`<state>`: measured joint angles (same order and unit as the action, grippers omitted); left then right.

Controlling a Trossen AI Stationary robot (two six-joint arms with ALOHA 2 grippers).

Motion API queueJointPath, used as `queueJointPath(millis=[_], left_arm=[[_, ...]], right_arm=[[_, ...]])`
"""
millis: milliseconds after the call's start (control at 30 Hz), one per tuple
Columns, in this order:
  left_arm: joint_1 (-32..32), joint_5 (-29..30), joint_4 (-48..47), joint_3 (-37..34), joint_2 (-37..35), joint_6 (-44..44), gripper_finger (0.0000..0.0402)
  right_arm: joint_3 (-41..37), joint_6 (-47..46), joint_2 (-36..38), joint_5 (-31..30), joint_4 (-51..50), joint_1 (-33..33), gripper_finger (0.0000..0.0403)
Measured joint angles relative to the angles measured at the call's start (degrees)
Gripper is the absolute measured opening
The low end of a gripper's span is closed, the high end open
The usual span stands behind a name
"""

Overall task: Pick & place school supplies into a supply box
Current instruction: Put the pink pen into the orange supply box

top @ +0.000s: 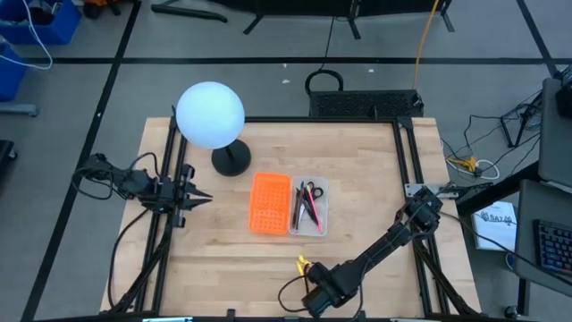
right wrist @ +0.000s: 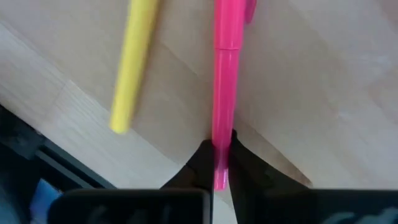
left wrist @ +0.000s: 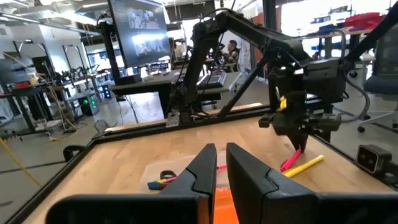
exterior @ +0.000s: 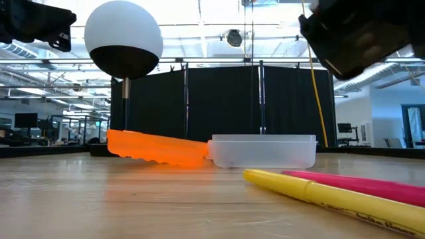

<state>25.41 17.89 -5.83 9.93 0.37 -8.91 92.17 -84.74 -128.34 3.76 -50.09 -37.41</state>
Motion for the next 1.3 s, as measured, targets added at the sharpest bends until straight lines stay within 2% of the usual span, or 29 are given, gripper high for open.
queueJointPath(millis=[133, 400, 533, 667, 933, 1200, 1300], left_arm=[[0.0, 0.07, -1.0, 0.0, 0.01, 0.04, 0.0047], [0.0, 0.03, -1.32, 0.0, 0.01, 1.97, 0.0047], [0.0, 0.05, -1.28, 0.0, 0.01, 2.4, 0.0047], [0.0, 0.13, -1.14, 0.0, 0.01, 2.18, 0.0047], [0.0, 0.2, -1.39, 0.0, 0.0, 1.14, 0.0047], [0.0, 0.2, -2.39, 0.0, 0.02, 0.22, 0.0047], [0.02, 0.19, -2.66, 0.0, -0.01, 0.2, 0.0047]], right_arm=[[0.01, -3.09, 3.96, -3.95, 1.97, -1.14, 0.0017], [-0.07, -13.99, 13.48, -11.94, -1.13, -4.84, 0.0016], [-0.25, -14.8, 16.9, -21.35, -3.94, -4.33, 0.0016], [-0.02, -10.76, 21.2, -29.05, -4.28, 0.02, 0.0016], [-0.01, -2.4, 25.69, -31.97, -1.46, 11.73, 0.0016], [-0.29, -0.07, 23.85, -23.69, 1.23, 21.67, 0.0017], [-3.61, 0.74, 23.29, -22.88, 7.1, 23.45, 0.0017]])
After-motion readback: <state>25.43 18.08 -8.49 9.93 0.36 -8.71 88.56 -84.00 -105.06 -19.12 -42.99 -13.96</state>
